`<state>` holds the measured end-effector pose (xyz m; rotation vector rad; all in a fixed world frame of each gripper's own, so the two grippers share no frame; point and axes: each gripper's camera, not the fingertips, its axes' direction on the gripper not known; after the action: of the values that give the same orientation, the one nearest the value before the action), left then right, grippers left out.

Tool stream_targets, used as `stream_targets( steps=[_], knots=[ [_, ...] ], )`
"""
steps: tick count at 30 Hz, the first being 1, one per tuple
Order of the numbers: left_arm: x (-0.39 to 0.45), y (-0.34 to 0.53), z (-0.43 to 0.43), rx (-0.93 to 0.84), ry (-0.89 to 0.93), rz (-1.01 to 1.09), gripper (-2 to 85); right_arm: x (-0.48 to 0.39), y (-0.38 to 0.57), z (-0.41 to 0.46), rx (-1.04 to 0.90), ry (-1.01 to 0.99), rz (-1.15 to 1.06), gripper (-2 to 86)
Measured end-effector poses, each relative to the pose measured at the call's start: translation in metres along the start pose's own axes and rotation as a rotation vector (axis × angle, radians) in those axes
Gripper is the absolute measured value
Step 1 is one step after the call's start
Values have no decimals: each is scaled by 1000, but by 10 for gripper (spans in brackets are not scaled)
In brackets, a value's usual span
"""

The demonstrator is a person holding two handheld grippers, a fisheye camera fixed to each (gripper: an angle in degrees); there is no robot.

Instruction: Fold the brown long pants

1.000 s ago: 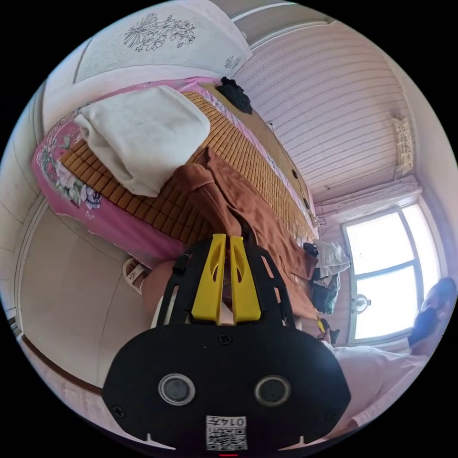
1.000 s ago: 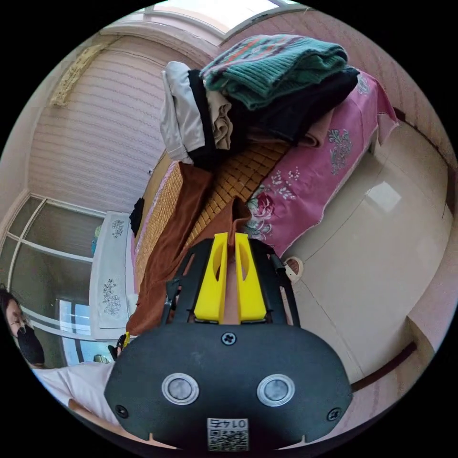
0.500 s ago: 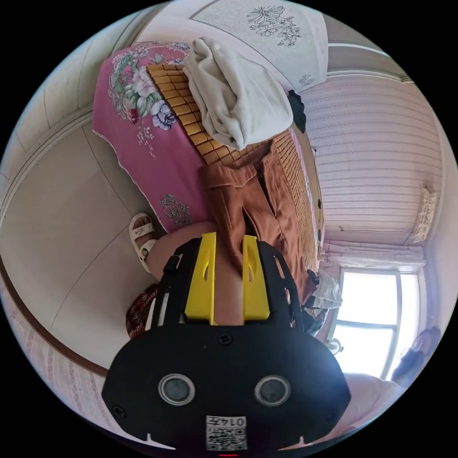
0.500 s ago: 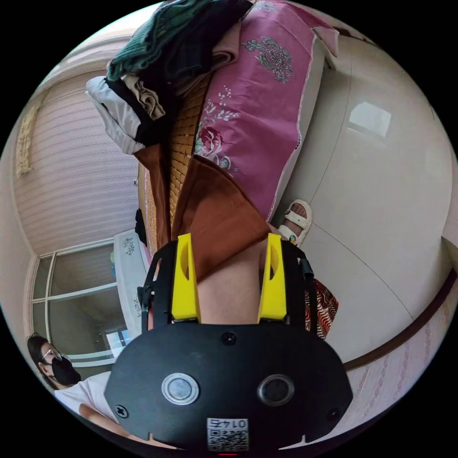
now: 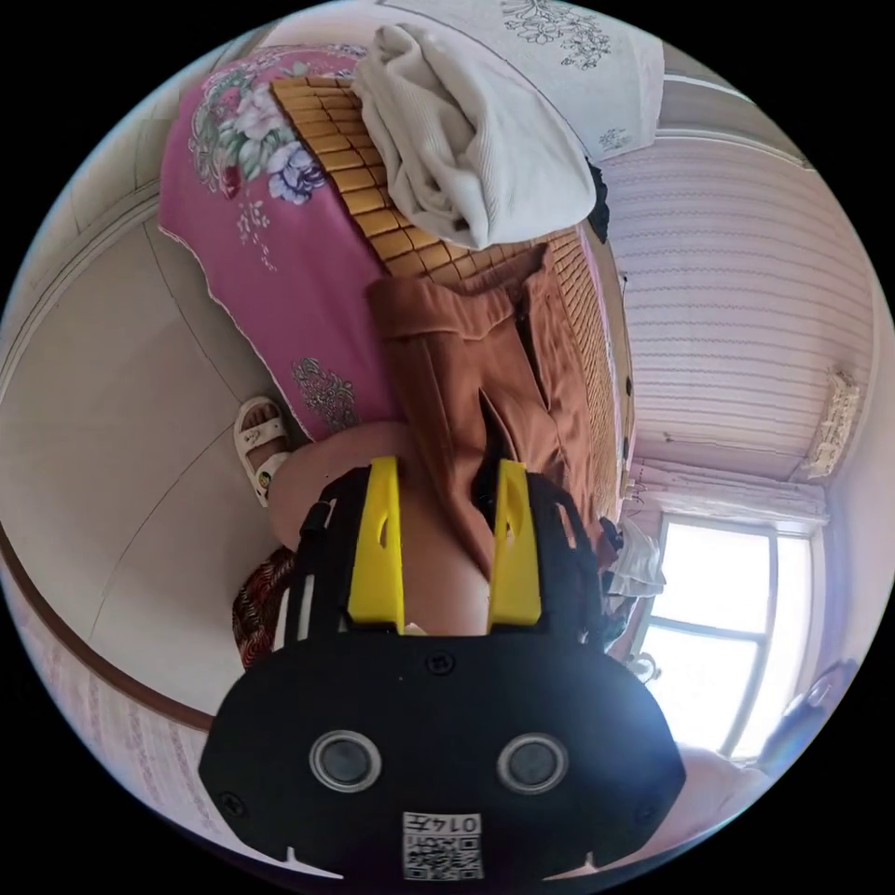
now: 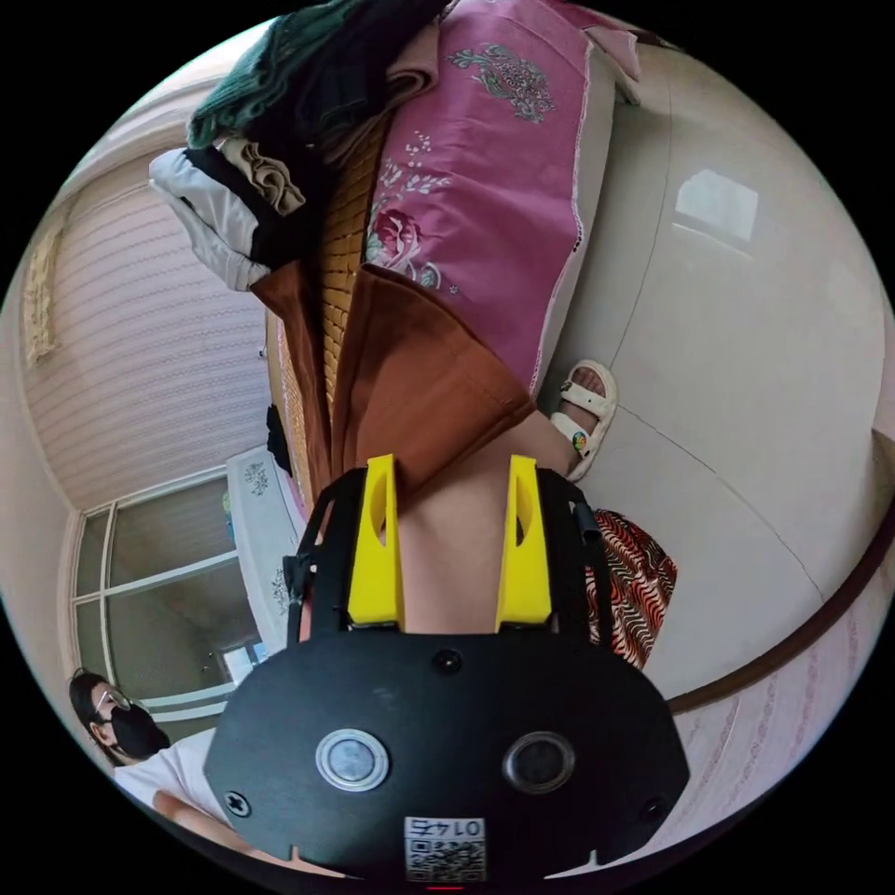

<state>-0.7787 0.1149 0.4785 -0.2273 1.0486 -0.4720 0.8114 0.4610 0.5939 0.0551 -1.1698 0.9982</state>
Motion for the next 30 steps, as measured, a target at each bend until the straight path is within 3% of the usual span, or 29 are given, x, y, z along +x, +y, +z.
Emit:
stream_targets(
  steps=[3, 5, 10, 18, 22, 25, 30],
  knots=[
    [13, 2, 3, 0, -9, 43, 6, -21, 0, -4, 73, 43, -66, 72],
    [24, 5, 3, 5, -9, 96, -4, -33, -1, -8, 94, 42, -114, 29],
    [46, 19, -3, 22, 25, 162, -9, -59, 2, -20, 123, 39, -218, 11],
    [83, 50, -14, 17, 45, 219, -9, -114, 1, -25, 126, 76, -401, 6],
    [137, 46, -2, 73, 51, 347, -7, -196, -28, 9, 93, 139, -607, 9],
    [204, 12, 17, 92, 75, 504, 0, -275, -72, 43, 111, 68, -715, 16],
    [288, -55, 84, 101, 15, 476, 68, -324, -141, 130, 50, 119, -538, 85]
  ],
)
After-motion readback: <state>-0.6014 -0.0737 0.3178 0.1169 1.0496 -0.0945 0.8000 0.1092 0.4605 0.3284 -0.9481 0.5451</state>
